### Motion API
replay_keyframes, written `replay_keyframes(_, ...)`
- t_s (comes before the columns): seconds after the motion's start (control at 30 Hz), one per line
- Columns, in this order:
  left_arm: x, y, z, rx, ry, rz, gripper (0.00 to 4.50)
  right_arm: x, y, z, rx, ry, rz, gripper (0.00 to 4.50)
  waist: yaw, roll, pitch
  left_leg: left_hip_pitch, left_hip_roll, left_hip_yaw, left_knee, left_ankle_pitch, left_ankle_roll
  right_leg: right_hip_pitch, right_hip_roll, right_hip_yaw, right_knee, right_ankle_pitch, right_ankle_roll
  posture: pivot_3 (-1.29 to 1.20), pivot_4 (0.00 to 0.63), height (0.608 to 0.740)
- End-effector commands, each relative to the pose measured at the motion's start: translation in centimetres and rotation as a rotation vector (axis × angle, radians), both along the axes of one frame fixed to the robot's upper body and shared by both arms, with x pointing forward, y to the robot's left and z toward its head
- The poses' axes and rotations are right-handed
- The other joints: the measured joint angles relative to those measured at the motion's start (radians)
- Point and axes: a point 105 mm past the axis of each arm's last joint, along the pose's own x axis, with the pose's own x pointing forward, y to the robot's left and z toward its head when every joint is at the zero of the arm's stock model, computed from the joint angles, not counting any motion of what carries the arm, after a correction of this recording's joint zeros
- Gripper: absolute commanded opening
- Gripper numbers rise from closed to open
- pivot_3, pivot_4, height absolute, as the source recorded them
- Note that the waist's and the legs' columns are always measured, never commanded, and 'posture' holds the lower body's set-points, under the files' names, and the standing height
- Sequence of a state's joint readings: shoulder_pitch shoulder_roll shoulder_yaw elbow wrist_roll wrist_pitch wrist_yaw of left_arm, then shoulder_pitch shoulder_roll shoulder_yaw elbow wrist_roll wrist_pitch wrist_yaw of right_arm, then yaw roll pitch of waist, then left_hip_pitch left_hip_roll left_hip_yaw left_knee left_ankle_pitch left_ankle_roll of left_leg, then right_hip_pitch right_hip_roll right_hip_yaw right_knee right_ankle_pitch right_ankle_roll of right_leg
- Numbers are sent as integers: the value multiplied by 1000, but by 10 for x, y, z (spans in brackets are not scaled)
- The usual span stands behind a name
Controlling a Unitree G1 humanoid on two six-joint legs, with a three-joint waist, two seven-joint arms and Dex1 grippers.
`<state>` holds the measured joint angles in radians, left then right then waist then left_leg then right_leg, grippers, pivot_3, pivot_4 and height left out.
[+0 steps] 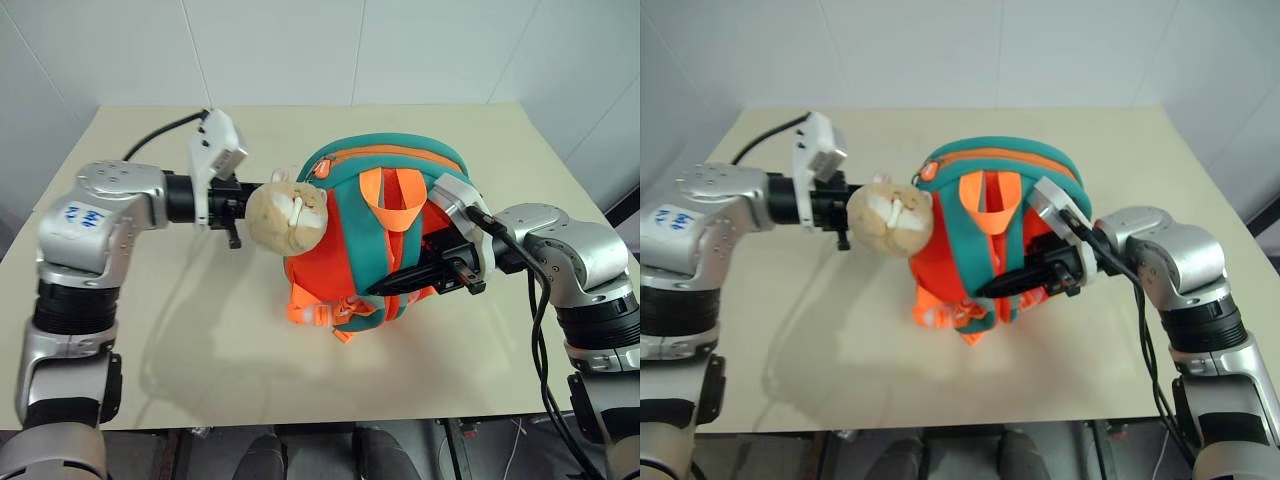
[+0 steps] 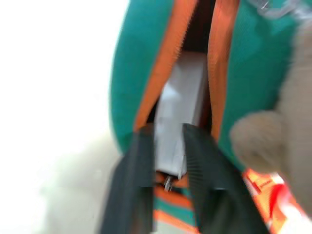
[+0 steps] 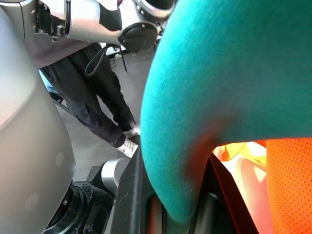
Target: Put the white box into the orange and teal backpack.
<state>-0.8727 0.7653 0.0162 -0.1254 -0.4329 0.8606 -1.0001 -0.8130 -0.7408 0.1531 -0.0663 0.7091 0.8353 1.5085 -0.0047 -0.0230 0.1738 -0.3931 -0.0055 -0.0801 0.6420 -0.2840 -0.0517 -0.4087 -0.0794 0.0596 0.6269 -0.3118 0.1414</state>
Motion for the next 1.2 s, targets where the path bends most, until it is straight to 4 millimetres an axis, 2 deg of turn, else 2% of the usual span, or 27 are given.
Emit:
replay_keyframes(0.03,-17,9,17,-13,-62,-3,276,-3,-3,7,4,-31,7,592,0,0,0,0,0,0,0,0,0,0,0,0,0,0,0,0,150,740)
replay_keyframes(0.2,-25,17,25,-47,-79,14,276,0,-3,7,4,-30,6,592,1,0,0,0,0,0,1,0,0,0,0,0,0,0,0,0,150,740)
replay_keyframes(0.23,-25,18,27,-67,-72,21,457,1,-2,7,5,-30,7,592,1,0,0,0,0,0,1,-1,0,0,0,0,0,0,0,0,150,740)
replay_keyframes(0.33,-26,22,36,-118,-73,44,1119,1,-2,7,6,-32,9,592,1,-1,0,0,0,0,2,-1,2,0,0,0,0,0,0,0,150,740)
replay_keyframes(0.5,-20,35,51,-193,-95,101,2721,2,-2,6,6,-34,5,592,1,-1,0,0,0,0,2,-1,2,0,0,0,1,0,0,0,150,740)
replay_keyframes(0.67,-20,32,60,-261,-94,74,4302,3,-2,5,8,-38,-3,592,1,-1,0,0,0,0,2,-1,1,0,0,0,1,0,0,0,150,740)
replay_keyframes(0.7,-20,30,62,-272,-102,65,4478,3,-2,5,9,-40,-5,592,1,-1,0,0,0,1,2,-1,1,0,0,0,1,0,0,0,150,740)
replay_keyframes(0.77,-11,27,71,-325,-150,82,4478,3,-2,5,10,-42,-7,592,2,-1,0,0,0,1,2,-1,1,0,0,0,1,0,0,0,150,740)
replay_keyframes(0.87,-7,2,77,-389,-182,26,4478,5,-1,5,16,-52,-14,592,6,-1,1,0,0,0,4,-1,-1,1,0,0,0,0,0,0,150,740)
replay_keyframes(1.0,-23,-27,74,-410,-183,-89,4478,3,0,5,23,-55,-17,592,-1,-1,1,0,0,2,4,-1,-1,1,0,1,0,1,1,0,150,740)
replay_keyframes(1.07,-31,-30,76,-426,-181,-133,4478,3,1,5,26,-55,-20,592,-3,-1,1,0,1,3,3,-1,-2,-1,0,1,0,1,1,0,150,740)
replay_keyframes(1.2,-49,-22,76,-446,-141,-176,4478,1,0,3,27,-53,-25,592,-11,-1,1,0,1,5,2,-1,-2,-2,-1,1,0,1,1,0,150,740)
